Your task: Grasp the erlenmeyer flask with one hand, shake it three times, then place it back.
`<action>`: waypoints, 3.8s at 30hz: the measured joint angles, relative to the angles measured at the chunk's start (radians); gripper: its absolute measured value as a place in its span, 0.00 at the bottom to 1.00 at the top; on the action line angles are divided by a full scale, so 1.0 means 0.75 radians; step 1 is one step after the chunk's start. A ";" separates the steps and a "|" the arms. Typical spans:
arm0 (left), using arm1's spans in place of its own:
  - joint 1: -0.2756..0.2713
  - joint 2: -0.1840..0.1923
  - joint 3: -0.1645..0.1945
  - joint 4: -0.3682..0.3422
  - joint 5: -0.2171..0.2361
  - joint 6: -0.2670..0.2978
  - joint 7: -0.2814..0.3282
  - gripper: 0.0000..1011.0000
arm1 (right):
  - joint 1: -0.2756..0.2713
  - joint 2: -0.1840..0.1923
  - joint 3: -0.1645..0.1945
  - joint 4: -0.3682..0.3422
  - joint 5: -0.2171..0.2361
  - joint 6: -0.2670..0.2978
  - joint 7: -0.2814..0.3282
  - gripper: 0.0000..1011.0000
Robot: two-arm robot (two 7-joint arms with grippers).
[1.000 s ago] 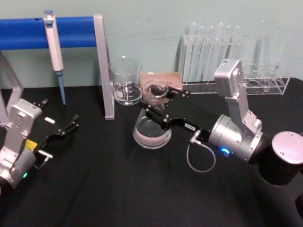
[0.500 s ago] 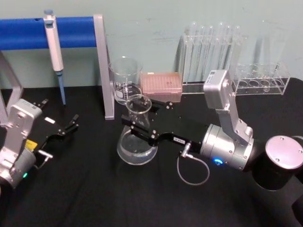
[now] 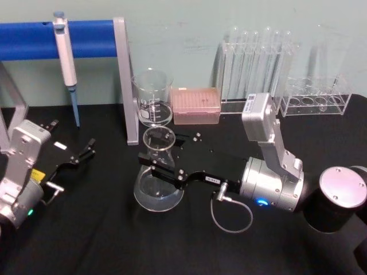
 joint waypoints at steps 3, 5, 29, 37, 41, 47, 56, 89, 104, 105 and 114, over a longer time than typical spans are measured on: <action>0.000 0.000 0.000 0.000 0.000 0.000 0.000 0.99 | 0.004 0.002 0.000 0.003 0.001 -0.002 -0.010 0.45; 0.000 0.000 0.000 0.000 0.000 0.000 0.000 0.99 | 0.005 0.002 0.002 0.007 0.001 -0.002 -0.022 0.45; 0.000 0.000 0.000 0.000 0.000 0.000 0.000 0.99 | -0.002 -0.018 0.169 0.095 -0.068 -0.012 -0.238 0.45; 0.000 0.000 0.000 0.000 0.000 0.000 0.000 0.99 | -0.020 -0.026 0.245 0.110 -0.097 -0.006 -0.305 0.45; 0.000 0.000 0.000 0.000 0.000 0.000 0.000 0.99 | -0.029 -0.029 0.279 0.116 -0.107 -0.002 -0.331 0.45; 0.000 0.000 0.000 0.000 0.000 0.000 0.000 0.99 | -0.041 -0.035 0.330 0.122 -0.124 0.008 -0.363 0.45; 0.000 0.000 0.000 0.000 0.000 0.000 0.000 0.99 | -0.053 -0.045 0.377 0.131 -0.149 0.017 -0.386 0.45; 0.000 0.000 0.000 0.000 0.000 0.000 0.000 0.99 | -0.073 -0.088 0.295 0.056 -0.117 0.037 -0.251 0.45; 0.000 0.000 0.000 0.000 0.000 0.000 0.000 0.99 | -0.069 -0.076 0.216 0.032 -0.075 0.046 -0.211 0.45; 0.000 0.000 0.000 0.000 0.000 0.000 0.000 0.99 | -0.068 -0.075 0.214 0.032 -0.073 0.046 -0.211 0.45; 0.000 0.000 0.000 0.000 0.000 0.000 0.000 0.99 | -0.066 -0.066 0.204 0.027 -0.063 0.046 -0.220 0.45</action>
